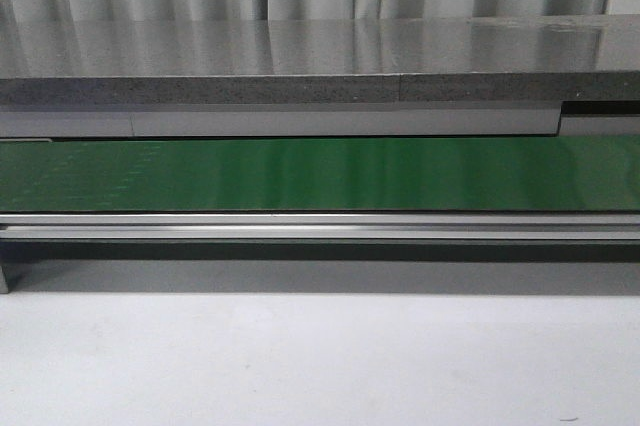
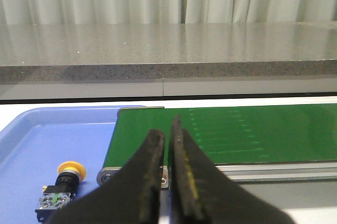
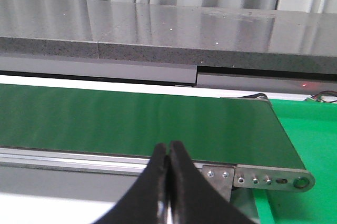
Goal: Move button from left to right
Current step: 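Move the left gripper over the blue tray toward the yellow-capped button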
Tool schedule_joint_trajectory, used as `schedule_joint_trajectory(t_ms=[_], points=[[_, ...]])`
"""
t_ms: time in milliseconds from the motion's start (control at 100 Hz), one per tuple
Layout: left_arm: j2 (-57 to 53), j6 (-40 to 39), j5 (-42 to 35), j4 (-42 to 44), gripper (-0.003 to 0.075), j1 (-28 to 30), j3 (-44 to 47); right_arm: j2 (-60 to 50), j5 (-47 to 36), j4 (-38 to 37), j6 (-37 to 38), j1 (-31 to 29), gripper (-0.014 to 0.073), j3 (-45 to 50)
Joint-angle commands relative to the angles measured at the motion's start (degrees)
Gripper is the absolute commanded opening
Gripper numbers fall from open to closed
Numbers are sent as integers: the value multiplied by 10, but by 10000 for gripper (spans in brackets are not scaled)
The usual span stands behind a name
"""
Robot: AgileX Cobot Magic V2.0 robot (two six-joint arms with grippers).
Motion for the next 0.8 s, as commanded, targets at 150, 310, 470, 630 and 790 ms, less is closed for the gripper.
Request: schedule_joint_trajectory(t_ms=[150,310,470,630,790], points=[[-21,-3,-47,-2,5,-5,23,-9,-46,-6,0,-2,-68,0],[-21,-3,-55,-3,5,-5,23,-9,-46,-6,0,-2,-68,0],[-21,-3,-54,-5,5,-5,10,-9,-46,-6,0,-2,-68,0],[-4,-3,-8,-19,5,-5,-51,-9,-46,-6,0,-2,-68,0],[54,-3,41,-18,5,-3,-150,-9,-46,-6,0,-2,-68,0]])
